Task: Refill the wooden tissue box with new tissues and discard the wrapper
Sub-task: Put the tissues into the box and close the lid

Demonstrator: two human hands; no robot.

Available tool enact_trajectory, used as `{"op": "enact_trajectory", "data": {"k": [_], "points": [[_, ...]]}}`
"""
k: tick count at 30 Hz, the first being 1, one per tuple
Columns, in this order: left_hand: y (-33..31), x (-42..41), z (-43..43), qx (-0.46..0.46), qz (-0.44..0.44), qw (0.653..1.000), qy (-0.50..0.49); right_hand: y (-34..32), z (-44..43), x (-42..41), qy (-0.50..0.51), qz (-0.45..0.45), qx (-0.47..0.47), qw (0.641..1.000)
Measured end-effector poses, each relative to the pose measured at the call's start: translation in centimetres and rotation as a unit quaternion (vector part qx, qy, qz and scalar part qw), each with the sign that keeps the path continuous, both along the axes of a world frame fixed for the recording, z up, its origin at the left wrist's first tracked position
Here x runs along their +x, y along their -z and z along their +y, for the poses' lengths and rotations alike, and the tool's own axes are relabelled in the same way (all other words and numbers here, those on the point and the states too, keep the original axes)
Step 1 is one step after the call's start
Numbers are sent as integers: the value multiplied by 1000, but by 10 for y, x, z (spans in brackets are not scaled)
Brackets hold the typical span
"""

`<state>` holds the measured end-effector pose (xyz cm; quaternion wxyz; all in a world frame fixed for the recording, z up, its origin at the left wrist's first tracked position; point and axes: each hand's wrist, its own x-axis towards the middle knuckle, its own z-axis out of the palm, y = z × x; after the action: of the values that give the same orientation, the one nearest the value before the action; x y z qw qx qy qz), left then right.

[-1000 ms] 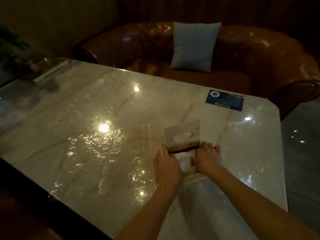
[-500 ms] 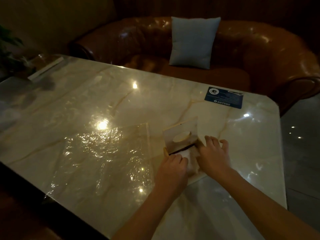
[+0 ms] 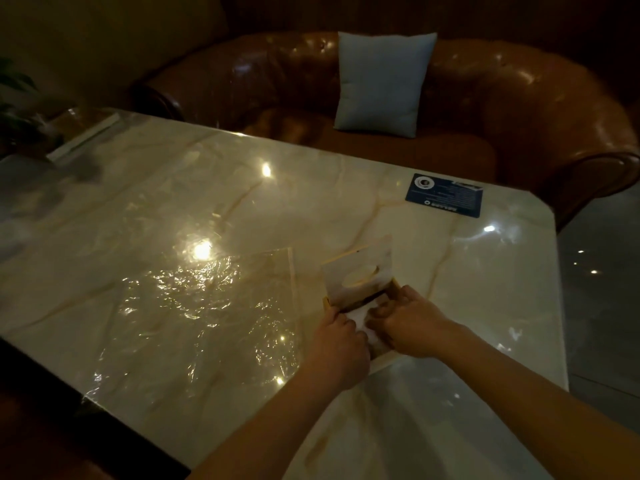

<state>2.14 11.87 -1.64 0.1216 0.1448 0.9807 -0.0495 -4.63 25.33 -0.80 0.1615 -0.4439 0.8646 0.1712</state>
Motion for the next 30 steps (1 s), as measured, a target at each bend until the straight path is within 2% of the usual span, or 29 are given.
{"op": "enact_trajectory", "data": {"k": [3,6,9,13,16,20,24,27,30], "points": [[2,-5,0,-37,-18,999,17,-1,-9,-3,-33,2,98,995],[1,-11,1,-43,-40,998,19,-5,-14,-4,-41,-17,143,989],[-6,-15,-4,-49,-61,996,42,-14,-12,-6,-29,-23,60,998],[-19,-19,-24,21,-50,991,124,-26,2,-16,-83,-6,-9,996],[-25,-18,-30,-15,-51,984,169,-30,11,-21,-120,-17,20,992],[-27,-21,-28,-61,-94,986,120,-29,10,-24,-124,-40,111,985],[-29,-26,-21,-127,-119,974,145,-25,8,-23,-127,-31,146,981],[-31,-27,-24,-124,-123,971,162,-25,8,-21,-116,-31,133,984],[-30,-28,-37,-70,-82,978,179,-25,11,-20,-114,-37,56,991]]}}
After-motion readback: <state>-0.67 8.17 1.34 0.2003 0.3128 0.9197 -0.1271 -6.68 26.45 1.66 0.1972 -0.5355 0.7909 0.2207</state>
